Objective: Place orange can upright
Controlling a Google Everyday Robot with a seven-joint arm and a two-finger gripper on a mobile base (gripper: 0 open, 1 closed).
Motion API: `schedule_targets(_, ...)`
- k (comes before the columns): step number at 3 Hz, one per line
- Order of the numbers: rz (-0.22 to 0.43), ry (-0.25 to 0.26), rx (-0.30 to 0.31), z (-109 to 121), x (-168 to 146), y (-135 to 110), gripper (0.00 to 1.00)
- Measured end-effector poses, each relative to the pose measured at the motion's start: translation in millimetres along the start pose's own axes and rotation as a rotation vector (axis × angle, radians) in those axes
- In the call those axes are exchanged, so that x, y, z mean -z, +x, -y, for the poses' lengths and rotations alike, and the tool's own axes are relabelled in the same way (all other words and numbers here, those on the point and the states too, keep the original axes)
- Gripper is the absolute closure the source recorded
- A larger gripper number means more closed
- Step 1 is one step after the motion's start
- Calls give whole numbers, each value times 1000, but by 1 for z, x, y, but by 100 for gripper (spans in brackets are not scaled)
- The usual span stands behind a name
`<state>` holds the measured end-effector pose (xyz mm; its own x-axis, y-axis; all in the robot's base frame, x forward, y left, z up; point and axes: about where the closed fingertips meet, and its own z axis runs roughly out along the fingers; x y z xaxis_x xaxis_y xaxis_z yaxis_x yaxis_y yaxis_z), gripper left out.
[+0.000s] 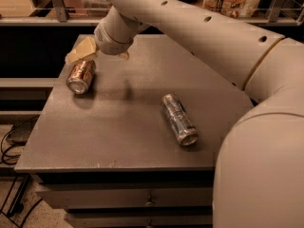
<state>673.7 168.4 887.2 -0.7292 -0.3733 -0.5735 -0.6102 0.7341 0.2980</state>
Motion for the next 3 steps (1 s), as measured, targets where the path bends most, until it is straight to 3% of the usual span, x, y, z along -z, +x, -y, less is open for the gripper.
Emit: schedule_targets(3, -36, -11, -103, -5, -29, -11, 0)
